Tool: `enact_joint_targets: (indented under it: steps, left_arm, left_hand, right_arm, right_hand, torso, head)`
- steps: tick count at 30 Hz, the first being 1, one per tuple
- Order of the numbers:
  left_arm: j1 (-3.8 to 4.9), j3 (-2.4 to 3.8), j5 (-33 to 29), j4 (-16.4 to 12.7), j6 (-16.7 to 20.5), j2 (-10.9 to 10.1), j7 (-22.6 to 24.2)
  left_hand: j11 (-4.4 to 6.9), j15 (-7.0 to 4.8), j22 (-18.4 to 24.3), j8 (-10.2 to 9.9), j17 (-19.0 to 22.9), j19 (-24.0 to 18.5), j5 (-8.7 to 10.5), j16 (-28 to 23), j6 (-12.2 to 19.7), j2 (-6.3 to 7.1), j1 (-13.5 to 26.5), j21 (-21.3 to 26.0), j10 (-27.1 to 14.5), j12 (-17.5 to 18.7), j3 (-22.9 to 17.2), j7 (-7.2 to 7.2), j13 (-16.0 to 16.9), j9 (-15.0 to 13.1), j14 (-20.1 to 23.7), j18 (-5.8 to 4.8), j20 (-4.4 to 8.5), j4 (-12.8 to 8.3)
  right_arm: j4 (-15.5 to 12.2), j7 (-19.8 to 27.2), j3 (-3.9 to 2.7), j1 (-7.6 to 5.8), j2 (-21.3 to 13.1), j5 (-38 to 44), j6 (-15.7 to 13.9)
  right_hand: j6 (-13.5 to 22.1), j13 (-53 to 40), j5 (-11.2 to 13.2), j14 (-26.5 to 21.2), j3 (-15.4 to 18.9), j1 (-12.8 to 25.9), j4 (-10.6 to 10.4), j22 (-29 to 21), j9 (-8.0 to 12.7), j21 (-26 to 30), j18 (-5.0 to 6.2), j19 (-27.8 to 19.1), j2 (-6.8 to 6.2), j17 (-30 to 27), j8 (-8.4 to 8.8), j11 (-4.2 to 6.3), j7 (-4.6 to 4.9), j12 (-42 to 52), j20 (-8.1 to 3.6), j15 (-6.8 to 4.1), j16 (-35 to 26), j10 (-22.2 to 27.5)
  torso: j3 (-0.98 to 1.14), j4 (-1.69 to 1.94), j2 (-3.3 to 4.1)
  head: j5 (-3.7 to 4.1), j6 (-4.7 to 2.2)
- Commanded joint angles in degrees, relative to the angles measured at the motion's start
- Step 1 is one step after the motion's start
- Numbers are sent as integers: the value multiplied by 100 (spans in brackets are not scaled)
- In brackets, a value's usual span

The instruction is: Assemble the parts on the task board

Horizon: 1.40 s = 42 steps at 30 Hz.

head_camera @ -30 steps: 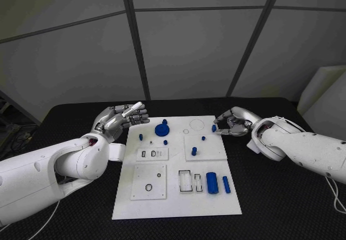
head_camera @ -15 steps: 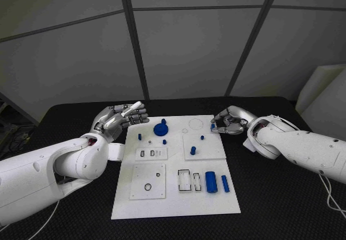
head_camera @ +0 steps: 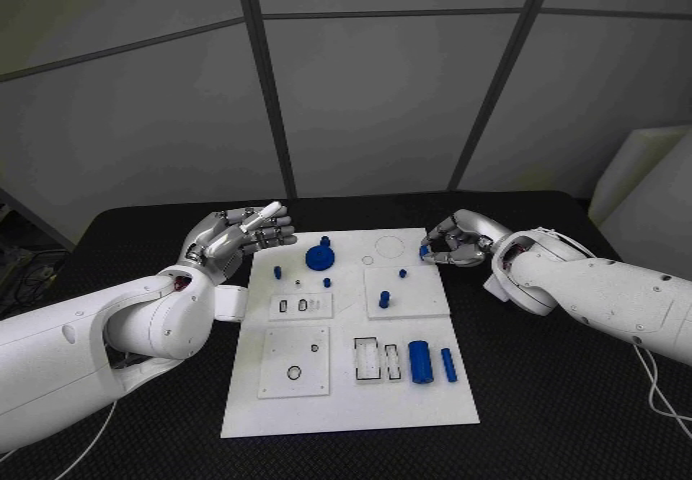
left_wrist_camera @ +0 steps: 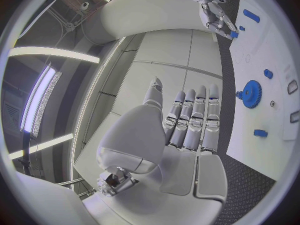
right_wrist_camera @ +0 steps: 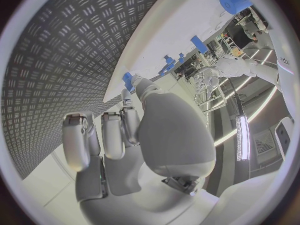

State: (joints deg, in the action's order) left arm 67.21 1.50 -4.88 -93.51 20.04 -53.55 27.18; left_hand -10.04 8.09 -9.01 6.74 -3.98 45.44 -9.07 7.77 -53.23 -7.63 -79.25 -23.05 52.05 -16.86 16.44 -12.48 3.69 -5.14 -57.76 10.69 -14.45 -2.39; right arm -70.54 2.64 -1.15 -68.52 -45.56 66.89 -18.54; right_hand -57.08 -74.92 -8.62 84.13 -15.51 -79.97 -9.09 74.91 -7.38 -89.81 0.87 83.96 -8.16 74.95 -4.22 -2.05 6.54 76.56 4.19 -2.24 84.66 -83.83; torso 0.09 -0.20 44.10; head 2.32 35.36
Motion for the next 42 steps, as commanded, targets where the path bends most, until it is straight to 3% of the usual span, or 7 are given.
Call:
enact_joint_targets:
  steps: [1,27,36,42]
  left_arm:
    - [5,5,37,-18,-72,2,22]
    - [5,5,37,-2,-85,9,3]
    - [5,5,37,0,-90,9,-8]
    - [5,5,37,2,-92,9,-12]
  left_hand:
    - [-14,37,8,-20,9,24,21,-21,-27,-31,42,-7,38,33,-8,-18,-6,5,-1,-34,-3,-28]
    - [-16,38,10,-25,9,23,22,-24,-24,-35,46,-6,37,37,-6,-21,-6,7,0,-34,-4,-31]
    - [-16,38,10,-25,9,23,22,-24,-24,-35,46,-6,37,37,-6,-21,-6,7,0,-34,-4,-31]
    - [-16,38,10,-25,9,23,22,-24,-24,-35,46,-6,37,37,-6,-21,-6,7,0,-34,-4,-31]
  right_arm:
    - [-4,-72,-3,-10,12,77,-6]
    - [62,-192,-3,-9,123,186,10]
    - [67,-184,-3,-9,134,189,-68]
    - [45,-198,-3,-9,128,163,-238]
  right_hand:
    - [-36,-533,-21,372,-24,8,17,1509,-6,-19,-87,604,51,531,-30,38,2,32,-14,-20,26,-44]
    - [-68,-548,14,374,-23,36,34,1509,-1,-19,-87,604,48,544,-20,41,-1,50,-19,-24,32,-52]
    - [-466,-594,4,381,-81,94,80,1509,-86,-19,-87,604,189,574,-145,121,-104,108,-62,-80,45,-86]
    - [-712,-615,-47,384,-163,74,153,1509,-180,-19,-87,604,366,589,-220,202,-201,132,-125,-148,50,-104]
  torso:
    - [4,0,4]
    - [7,-3,4]
    - [7,0,2]
    - [7,-4,-1]
  head:
    - [-10,-20]
    - [-10,-16]
    - [-10,-8]
    - [-10,-3]
